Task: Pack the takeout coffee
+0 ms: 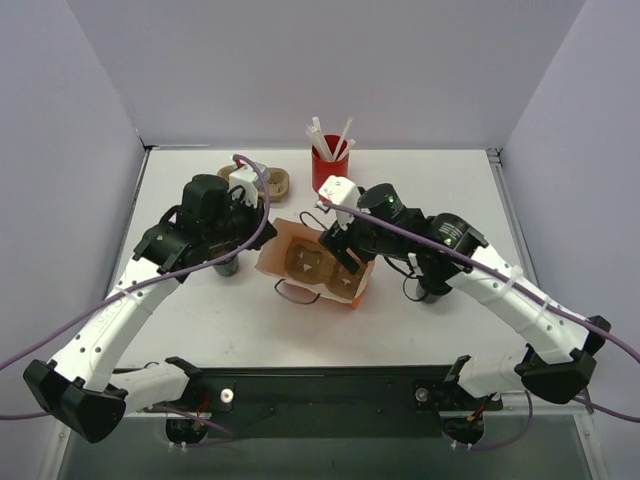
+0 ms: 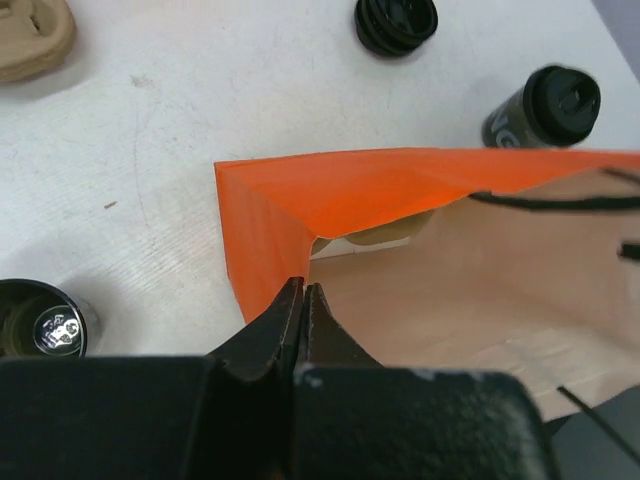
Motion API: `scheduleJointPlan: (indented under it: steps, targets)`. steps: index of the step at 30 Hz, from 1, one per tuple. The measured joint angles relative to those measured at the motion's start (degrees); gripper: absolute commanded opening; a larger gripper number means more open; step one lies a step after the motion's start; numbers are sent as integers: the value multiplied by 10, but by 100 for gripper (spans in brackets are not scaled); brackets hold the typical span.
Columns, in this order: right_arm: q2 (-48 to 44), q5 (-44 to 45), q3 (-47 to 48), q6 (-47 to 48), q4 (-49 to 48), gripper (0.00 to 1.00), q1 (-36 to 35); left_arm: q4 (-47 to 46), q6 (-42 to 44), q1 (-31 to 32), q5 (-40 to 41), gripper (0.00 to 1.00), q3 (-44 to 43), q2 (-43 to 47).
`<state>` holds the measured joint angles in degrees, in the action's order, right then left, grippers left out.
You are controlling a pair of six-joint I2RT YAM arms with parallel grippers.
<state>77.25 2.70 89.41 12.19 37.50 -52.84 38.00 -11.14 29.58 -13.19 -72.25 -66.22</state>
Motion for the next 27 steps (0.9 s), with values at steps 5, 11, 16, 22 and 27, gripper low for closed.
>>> scheduleJointPlan:
  steps: [5,11,16,22,27]
  targets:
    - [-109,-28,-61,-78,-4,69,0,-78,-51,1,29,0,41,40]
    - [-224,16,-97,-169,-4,69,2,-106,-81,7,45,0,113,111]
    - [-226,104,-99,-227,-3,68,52,-109,-84,7,50,0,127,124]
    - [-153,125,-100,-306,48,72,218,-151,-88,8,32,0,212,195]
    - [-105,105,-117,-344,100,79,311,-167,-92,11,10,0,242,226]
